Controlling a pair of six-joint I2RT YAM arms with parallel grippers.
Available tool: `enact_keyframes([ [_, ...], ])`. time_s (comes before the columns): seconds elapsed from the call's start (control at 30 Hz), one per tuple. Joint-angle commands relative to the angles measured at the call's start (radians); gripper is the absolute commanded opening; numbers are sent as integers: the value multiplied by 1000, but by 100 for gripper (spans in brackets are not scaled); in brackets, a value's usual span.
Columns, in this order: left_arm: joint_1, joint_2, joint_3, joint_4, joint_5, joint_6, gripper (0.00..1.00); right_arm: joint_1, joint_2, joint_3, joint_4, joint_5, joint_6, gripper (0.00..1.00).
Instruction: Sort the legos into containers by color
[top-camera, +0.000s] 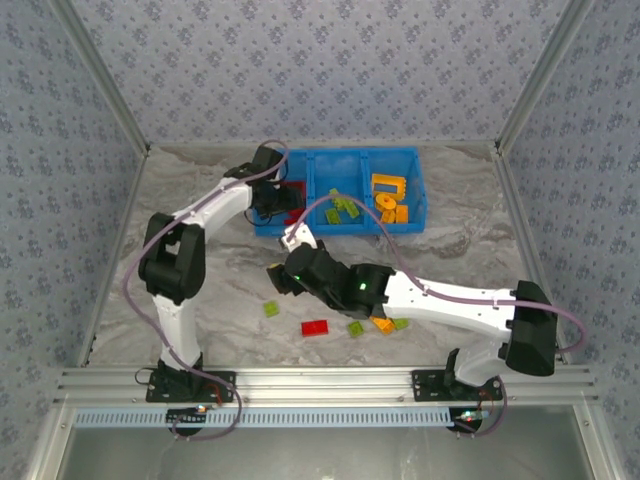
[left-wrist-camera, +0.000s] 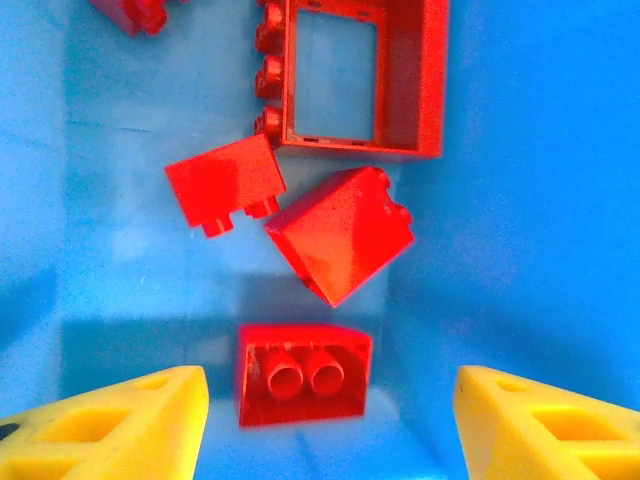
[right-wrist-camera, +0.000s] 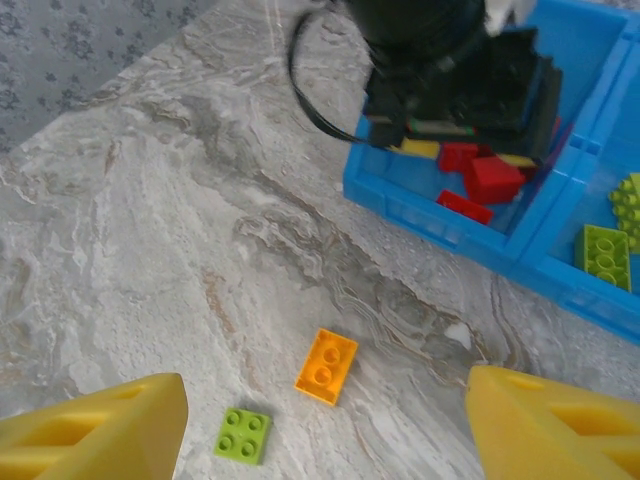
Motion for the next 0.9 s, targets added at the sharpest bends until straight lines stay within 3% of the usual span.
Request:
enact_keyframes([
  [0.0, -15, -177, -32, 13, -38, -21, 66, -7, -58, -47, -14, 57, 44, 76],
  [0.23, -87, -510, -222, 7, -141, -27, 65, -40, -117, -132, -75, 57, 98, 75],
  [0.33, -126, -664, -320, -14, -156, -30, 65, -64, -113, -150, -95, -36, 76, 75],
  [0.63, -161, -1164, -609, -168, -196, -109, 65, -81, 22, -95, -169, -106, 143, 73],
  [0.87, -161, -1403, -655, -345, -266, -138, 65, -83, 128, -3, -211, -88, 283, 72],
])
